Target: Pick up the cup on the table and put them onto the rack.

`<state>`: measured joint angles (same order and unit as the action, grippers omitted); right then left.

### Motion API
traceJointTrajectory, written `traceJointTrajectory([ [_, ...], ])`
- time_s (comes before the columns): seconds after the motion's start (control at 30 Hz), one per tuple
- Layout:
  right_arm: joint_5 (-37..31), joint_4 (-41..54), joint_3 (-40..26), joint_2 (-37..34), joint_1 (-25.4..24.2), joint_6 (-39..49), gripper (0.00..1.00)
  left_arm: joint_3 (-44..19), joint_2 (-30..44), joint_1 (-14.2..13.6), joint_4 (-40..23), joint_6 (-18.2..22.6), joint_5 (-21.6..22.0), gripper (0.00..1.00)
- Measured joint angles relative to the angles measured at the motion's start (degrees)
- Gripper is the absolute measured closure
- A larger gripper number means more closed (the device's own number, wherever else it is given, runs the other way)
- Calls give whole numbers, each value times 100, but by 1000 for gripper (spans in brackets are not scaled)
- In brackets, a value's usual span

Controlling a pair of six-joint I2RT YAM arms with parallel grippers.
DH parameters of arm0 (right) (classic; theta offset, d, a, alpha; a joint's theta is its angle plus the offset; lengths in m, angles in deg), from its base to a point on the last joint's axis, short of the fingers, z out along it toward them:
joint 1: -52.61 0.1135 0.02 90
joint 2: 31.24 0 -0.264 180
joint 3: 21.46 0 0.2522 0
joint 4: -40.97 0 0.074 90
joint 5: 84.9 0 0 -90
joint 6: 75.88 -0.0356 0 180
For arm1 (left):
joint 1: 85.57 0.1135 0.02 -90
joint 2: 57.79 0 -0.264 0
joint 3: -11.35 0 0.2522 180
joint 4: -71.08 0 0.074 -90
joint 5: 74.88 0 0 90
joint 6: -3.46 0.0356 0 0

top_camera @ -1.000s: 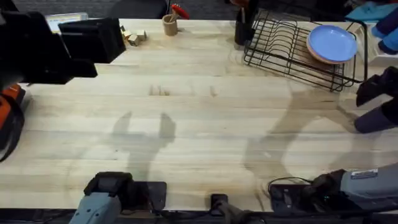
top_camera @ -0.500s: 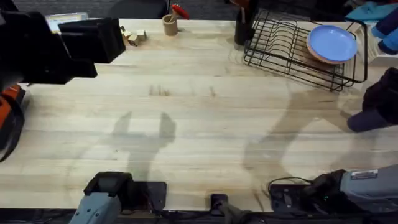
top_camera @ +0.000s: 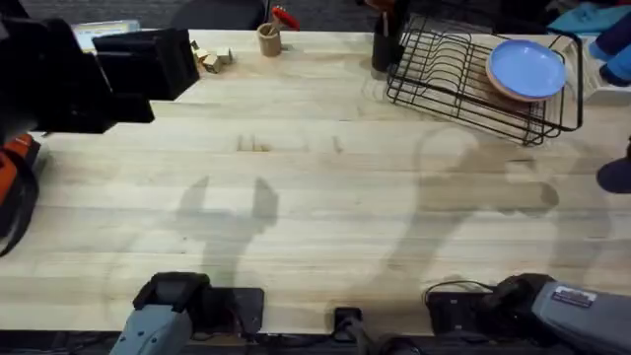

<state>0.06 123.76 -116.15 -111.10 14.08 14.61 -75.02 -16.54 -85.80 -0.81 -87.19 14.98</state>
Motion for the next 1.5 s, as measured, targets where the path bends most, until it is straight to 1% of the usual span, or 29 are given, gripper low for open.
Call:
traceJointTrajectory([
  [0.17,17,-79,0,323,33,-7,971,-1,0,0,0,0,-1,7],
  [0.3,20,-270,0,387,269,-9,971,1,-1,0,2,0,1,7],
  [0.33,24,-390,0,383,527,-9,971,-1,0,0,2,2,-1,7],
  [0.5,33,-457,0,383,1116,-8,971,-1,0,0,0,0,1,8],
  [0.53,33,-434,-42,371,1491,-7,972,-1,-2,0,2,0,1,7],
  [0.63,35,-362,-269,281,1805,-8,972,0,0,0,2,0,1,7],
  [0.8,35,-112,-1043,-129,2221,-52,972,-1,0,0,2,0,-1,8],
  [0.97,35,90,-1851,-707,2616,-78,972,1,0,0,2,0,1,7],
  [1.17,34,126,-2549,-1405,3168,-95,972,1,0,0,0,0,1,7],
  [1.3,35,-106,-2795,-1737,3508,-88,972,1,0,0,0,0,1,7],
  [1.4,37,-341,-2822,-1925,3752,14,972,-1,0,0,0,0,3,8],
  [1.43,37,-438,-2822,-2082,3952,176,972,1,0,0,2,0,3,8],
  [1.5,39,-468,-2822,-2183,4069,300,972,-1,0,0,2,0,3,8],
])
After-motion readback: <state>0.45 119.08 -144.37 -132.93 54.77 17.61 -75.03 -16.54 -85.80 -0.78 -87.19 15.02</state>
